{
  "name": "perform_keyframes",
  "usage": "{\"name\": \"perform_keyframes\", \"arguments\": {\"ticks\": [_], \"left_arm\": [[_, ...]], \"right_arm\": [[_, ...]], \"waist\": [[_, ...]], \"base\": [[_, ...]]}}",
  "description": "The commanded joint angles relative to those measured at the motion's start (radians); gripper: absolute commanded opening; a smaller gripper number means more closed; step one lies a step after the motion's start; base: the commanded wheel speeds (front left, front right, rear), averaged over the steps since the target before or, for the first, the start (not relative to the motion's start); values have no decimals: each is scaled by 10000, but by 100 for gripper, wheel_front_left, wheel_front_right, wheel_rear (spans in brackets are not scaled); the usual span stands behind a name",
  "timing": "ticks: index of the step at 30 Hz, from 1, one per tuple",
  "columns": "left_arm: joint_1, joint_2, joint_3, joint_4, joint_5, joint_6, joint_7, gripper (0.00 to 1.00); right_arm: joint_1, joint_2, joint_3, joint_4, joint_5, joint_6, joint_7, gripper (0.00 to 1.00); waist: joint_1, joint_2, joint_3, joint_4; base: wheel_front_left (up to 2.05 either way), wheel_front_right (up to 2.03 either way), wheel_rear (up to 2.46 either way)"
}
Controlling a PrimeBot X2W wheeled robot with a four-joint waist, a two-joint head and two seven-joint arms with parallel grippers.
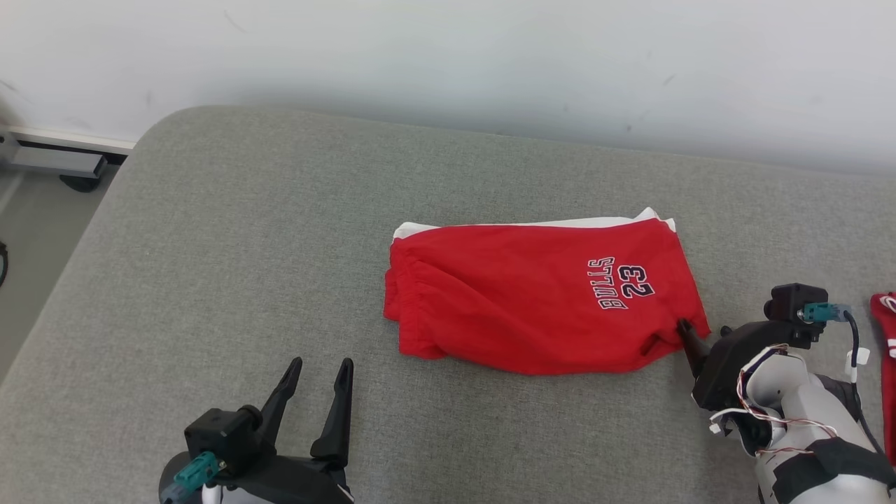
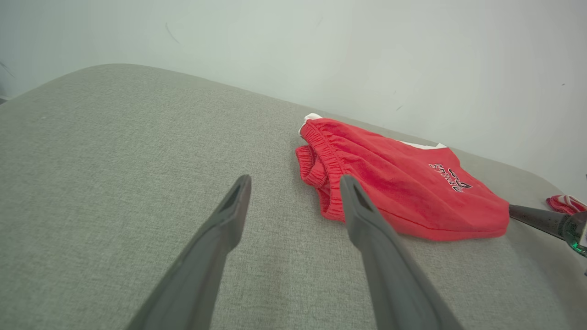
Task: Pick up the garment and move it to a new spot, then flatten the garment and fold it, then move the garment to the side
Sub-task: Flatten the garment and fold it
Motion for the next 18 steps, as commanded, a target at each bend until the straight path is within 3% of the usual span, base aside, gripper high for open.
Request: {"name": "perform_keyframes", "arguments": {"ticks": [1,5,6,8,18], "left_arm": [[-43,71,-21,-34,26,-6,32,100],[-72,72,-72,-42,42,-4,31,100],[-65,81,-82,-38,34,13,25,100],[-55,88,-92,-23,14,33,27,100],[123,88,-189,45,-98,53,85,100]], "right_arm": [[-132,26,-115,191,-148,-15,108,100],[-201,70,-193,471,-284,-14,242,100],[-242,96,-201,635,-305,-14,334,73],[-280,109,-213,721,-354,-15,314,0],[-117,111,-44,760,-290,-18,229,0]], "waist": [[0,0,3,52],[0,0,3,118],[0,0,-2,154],[0,0,-10,178],[0,0,-216,140]], "base": [[0,0,0],[0,0,0],[0,0,0],[0,0,0],[0,0,0]]}}
